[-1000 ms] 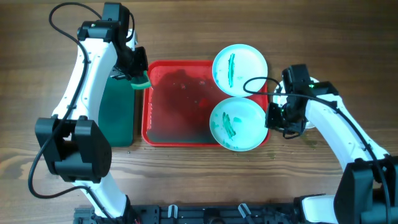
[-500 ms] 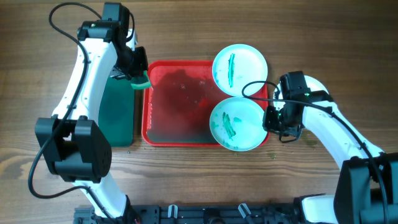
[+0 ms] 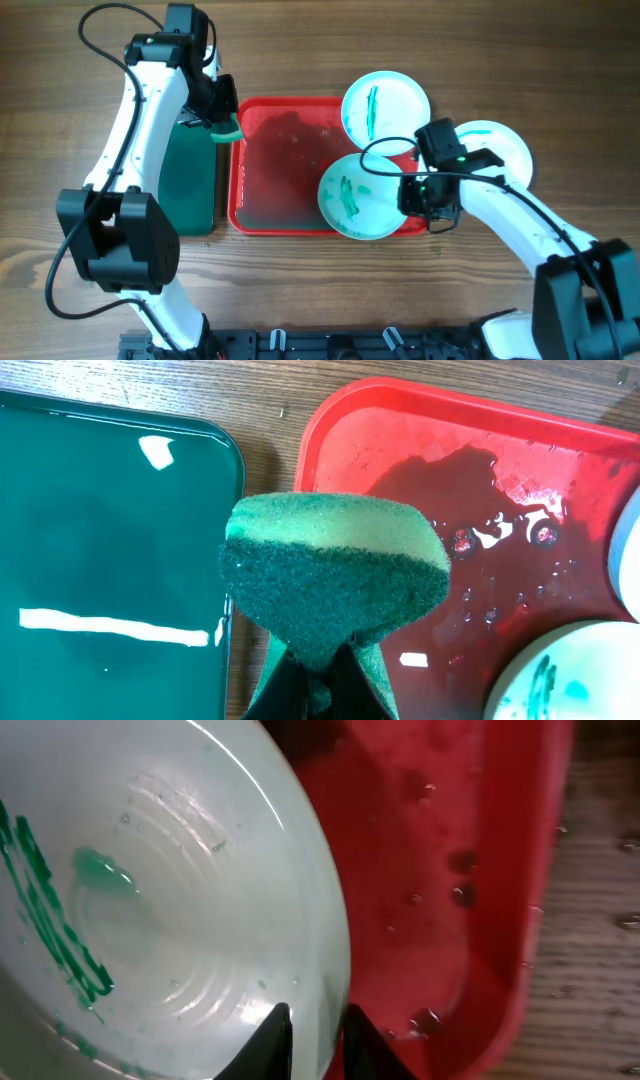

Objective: Clean dirty plates on tray and stack at the side
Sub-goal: 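Move the right gripper back to grasp the lower-right plate's rim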

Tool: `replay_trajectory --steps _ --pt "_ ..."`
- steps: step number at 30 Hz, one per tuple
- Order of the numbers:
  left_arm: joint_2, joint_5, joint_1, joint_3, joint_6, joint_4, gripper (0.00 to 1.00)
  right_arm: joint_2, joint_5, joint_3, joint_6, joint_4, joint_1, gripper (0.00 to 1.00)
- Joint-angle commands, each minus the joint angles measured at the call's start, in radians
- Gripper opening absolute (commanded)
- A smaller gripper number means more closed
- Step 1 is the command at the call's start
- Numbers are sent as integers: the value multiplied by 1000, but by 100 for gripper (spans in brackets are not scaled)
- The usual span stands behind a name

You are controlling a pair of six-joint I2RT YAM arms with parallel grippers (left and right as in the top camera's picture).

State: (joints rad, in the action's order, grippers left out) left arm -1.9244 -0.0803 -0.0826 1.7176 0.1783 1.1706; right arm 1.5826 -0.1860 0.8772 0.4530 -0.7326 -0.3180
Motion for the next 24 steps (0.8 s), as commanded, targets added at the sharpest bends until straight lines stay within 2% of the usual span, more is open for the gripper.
replay_trajectory --steps 1,9,13,17,24 --pt "6 -19 8 1 13 -3 4 76 -27 -5 9 56 -58 19" --pt "6 -19 8 1 13 -2 4 117 -52 109 -6 84 -146 17" --pt "6 -19 8 1 13 -3 4 121 -87 203 68 88 -195 13" --pt "6 -19 8 1 13 -3 4 149 -85 244 152 111 -251 14" --pt "6 -19 8 1 13 -3 4 211 -85 318 122 69 -275 25"
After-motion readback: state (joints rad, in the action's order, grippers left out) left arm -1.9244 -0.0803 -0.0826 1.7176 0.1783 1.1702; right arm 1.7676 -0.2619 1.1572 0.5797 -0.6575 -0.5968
